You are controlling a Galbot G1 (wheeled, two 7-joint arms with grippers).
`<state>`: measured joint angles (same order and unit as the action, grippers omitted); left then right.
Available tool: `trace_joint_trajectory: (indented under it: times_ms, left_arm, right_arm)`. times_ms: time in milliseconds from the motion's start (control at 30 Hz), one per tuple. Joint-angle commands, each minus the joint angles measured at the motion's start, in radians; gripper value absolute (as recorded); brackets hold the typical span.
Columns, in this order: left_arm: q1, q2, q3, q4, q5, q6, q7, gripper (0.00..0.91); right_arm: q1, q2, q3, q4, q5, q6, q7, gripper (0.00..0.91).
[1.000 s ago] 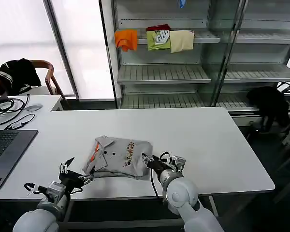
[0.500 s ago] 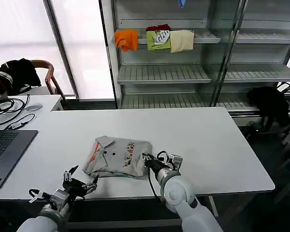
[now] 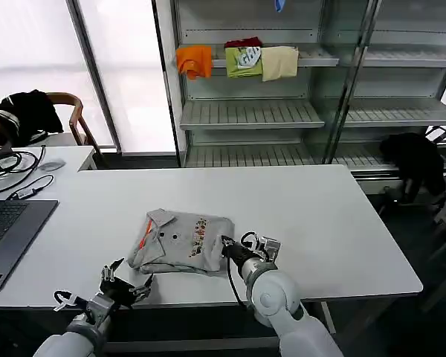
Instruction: Fold and organize the clothes.
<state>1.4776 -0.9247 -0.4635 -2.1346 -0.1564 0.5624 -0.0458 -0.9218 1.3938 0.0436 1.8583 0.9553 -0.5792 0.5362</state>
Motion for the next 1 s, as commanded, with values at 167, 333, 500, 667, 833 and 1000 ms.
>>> trace_joint_trajectory:
  times_ms: [167, 333, 500, 667, 833, 1000]
  left_arm:
    - [-0.065, -0.006, 0.015, 0.042, -0.016, 0.002, -0.007, 0.907]
    - [-0.093, -0.011, 0.032, 0.080, -0.017, 0.003, -0.005, 0.907]
    - [-0.119, -0.002, 0.036, 0.085, -0.036, 0.008, -0.013, 0.907]
    - [-0.149, -0.002, 0.040, 0.106, -0.048, 0.013, -0.023, 0.907]
    - [-0.136, 0.004, 0.034, 0.084, -0.061, 0.014, -0.016, 0.907]
    - [-0.117, 0.006, -0.007, 0.011, -0.112, 0.014, -0.025, 0.907]
  right_arm:
    - [-0.006, -0.007, 0.004, 0.005, -0.001, 0.000, -0.002, 0.000]
    - [-0.015, -0.016, 0.008, 0.014, -0.004, 0.000, -0.006, 0.000]
    - [-0.031, -0.029, 0.013, 0.022, -0.008, 0.000, -0.016, 0.000]
    - [-0.036, -0.034, 0.018, 0.036, -0.008, 0.000, -0.016, 0.000]
    - [-0.035, -0.039, 0.021, 0.051, -0.007, 0.000, -0.011, 0.000]
    - [-0.040, -0.053, 0.025, 0.070, -0.003, -0.001, -0.012, 0.000]
